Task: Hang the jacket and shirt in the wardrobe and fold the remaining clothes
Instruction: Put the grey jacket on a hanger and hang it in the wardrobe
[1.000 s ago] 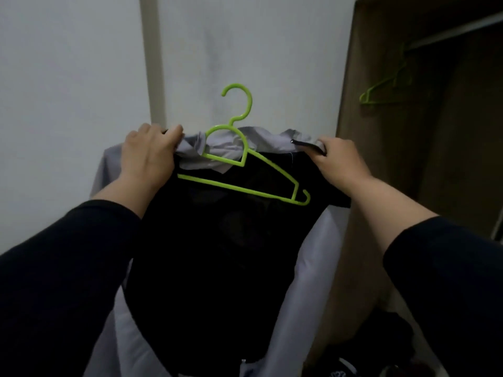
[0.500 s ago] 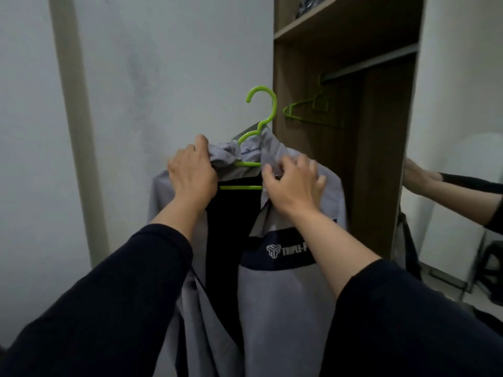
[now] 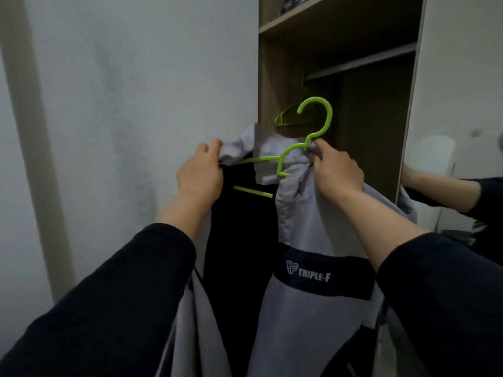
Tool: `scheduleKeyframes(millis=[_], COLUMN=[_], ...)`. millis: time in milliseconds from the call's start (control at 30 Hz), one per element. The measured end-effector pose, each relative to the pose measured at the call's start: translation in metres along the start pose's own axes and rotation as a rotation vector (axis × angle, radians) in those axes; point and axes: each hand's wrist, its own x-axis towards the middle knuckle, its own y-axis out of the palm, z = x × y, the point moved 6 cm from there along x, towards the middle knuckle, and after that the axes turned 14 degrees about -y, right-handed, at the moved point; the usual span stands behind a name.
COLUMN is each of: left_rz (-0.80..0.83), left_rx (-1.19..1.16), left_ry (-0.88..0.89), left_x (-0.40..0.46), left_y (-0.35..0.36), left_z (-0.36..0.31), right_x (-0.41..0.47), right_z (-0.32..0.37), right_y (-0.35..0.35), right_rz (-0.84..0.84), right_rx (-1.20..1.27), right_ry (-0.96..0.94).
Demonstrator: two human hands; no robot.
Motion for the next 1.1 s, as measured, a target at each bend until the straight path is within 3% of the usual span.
scheduleKeyframes(millis=[67,233,300,433,500,600,667,733,767,833,933,1000,1100], left_rz=[-0.02,0.055,0.044,0.085,0.208,0.596,0.846,0.949,0.921,0.705,0.257,0.292,0.478], left_rx=[0.004,-0.069,-0.155,-0.244,-0.251,-0.464,-0.607,-0.761,-0.829,-0.875,-0.549,-0.37,-0.366], left_ry=[-0.12,-0.178,-0.142,0.001,0.041,0.124,0.073,-0.004,-0.023,-0.011,-0.053,-0.035,0.054], left_x=[0.007,0.018,0.015,-0.006,-0.021,-0.049,-0.062,-0.062,-0.06,-0.048,-0.032,-0.025,-0.026], left_y=[0.0,0.009,0.011,0.027,0.047,0.079,0.095,0.104,0.105,0.101,0.085,0.093,0.114], left_z=[0.012,0.002,-0.013,-0.037,-0.041,-0.057,-0.07,-0.08,-0.083,-0.083,-0.07,-0.066,-0.063], right_x=[0.0,-0.016,-0.021,-0.014,-0.01,-0.009,-0.01,-0.011,-0.012,-0.014,-0.017,-0.02,-0.026], right_z=[0.002,0.011,0.011,-0.01,-0.022,-0.034,-0.037,-0.04,-0.041,-0.043,-0.047,-0.051,-0.051], right_y=[0.002,0.019,0.025,0.014,0.005,0.003,0.005,0.005,0.002,-0.007,-0.021,-0.029,-0.046], right_rz=[0.042,0.131,0.172,0.203,0.185,0.101,0.045,0.005,-0.013,-0.045,-0.088,-0.124,-0.191], right_rx=[-0.068,-0.443,-0.521,-0.411,-0.361,-0.253,-0.142,-0.039,-0.012,0.014,0.054,0.047,0.016], right_ry=[-0.072,-0.183,-0.164,0.034,0.168,0.336,0.384,0.392,0.385,0.356,0.306,0.278,0.208])
